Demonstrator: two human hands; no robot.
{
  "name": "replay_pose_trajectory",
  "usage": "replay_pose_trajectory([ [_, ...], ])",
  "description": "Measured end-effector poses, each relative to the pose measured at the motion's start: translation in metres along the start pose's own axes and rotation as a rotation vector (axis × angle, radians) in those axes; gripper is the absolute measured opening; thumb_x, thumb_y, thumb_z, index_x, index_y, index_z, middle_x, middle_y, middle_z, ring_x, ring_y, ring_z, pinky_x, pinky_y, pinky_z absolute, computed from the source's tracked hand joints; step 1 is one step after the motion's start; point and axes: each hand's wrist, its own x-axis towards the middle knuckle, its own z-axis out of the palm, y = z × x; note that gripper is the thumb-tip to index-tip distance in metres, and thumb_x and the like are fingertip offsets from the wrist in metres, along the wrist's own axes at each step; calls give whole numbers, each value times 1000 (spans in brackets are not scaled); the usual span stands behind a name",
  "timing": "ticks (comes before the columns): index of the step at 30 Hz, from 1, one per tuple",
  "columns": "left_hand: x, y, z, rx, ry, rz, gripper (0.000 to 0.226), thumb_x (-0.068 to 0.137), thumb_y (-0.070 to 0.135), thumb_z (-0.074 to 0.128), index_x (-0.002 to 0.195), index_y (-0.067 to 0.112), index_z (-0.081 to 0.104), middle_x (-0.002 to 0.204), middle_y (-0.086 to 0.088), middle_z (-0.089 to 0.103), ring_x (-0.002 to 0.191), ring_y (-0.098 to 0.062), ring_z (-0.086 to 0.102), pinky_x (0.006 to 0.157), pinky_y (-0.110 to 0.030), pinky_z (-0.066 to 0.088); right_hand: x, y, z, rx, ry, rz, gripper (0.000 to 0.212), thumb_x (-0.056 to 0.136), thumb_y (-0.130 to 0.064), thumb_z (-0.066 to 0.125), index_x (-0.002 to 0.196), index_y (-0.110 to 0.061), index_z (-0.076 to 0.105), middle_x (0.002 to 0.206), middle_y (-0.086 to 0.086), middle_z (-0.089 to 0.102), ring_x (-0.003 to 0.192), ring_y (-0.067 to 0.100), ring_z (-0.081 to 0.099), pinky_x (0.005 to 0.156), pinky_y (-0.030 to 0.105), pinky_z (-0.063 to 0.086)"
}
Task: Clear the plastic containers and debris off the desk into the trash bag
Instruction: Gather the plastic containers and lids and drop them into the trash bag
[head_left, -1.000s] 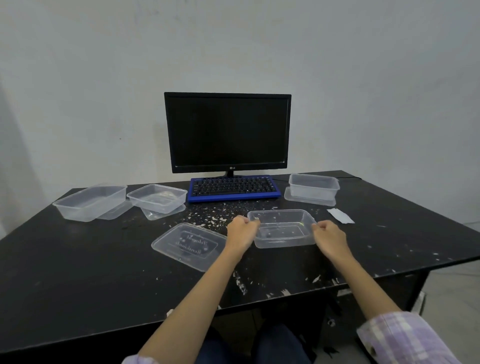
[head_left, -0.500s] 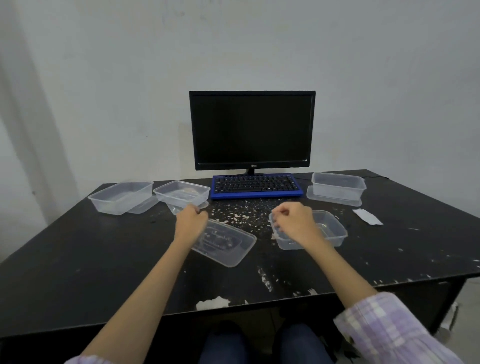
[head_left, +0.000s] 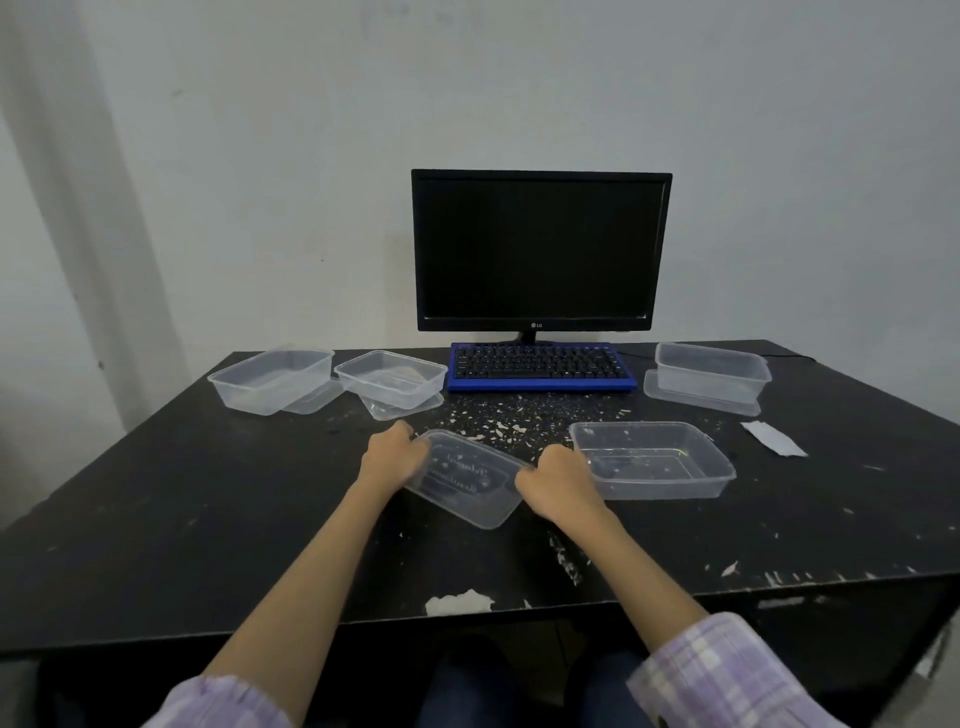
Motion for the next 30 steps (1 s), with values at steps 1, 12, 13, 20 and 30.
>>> replay_pose_trajectory([
  [1, 0, 0, -1, -10, 1, -3, 37, 92, 31, 48, 120, 7, 52, 122, -15, 57, 110, -32, 53, 95, -39, 43, 0, 0, 0, 27, -6, 7, 23, 84, -17, 50, 65, -16, 38, 71, 0, 42, 57, 12, 42, 43, 26, 25],
  [12, -7, 40, -40, -357, 229, 116, 27, 95, 23, 46, 109, 8, 63, 109, -8, 61, 109, -28, 52, 91, -33, 37, 7, -17, -37, 353, 181, -120, 28, 92, -14, 46, 107, 3, 62, 105, 19, 65, 76, 23, 62, 68, 37, 52],
  [13, -9, 48, -44, -396, 255, 136, 32, 95, 24, 45, 114, 5, 62, 115, -10, 61, 110, -28, 53, 93, -34, 38, 7, -17, -43, 388, 212, -146, 29, 93, -17, 46, 109, 1, 62, 103, 16, 66, 73, 20, 62, 64, 35, 51],
  [20, -17, 102, -42, -770, 346, 105, 21, 91, 21, 52, 73, 13, 57, 71, -2, 48, 67, -13, 42, 72, -28, 40, 19, 0, -84, 651, 415, -102, 28, 94, -35, 52, 91, -11, 66, 90, 3, 67, 82, 11, 60, 71, 23, 47],
  [30, -33, 129, 40, -954, 197, -85, 34, 80, 1, 70, 112, 7, 61, 106, -7, 63, 94, -17, 61, 83, -26, 49, 26, 82, -118, 593, 549, 49, 10, 81, -16, 71, 90, -16, 72, 92, 1, 70, 84, 14, 63, 81, 31, 54],
])
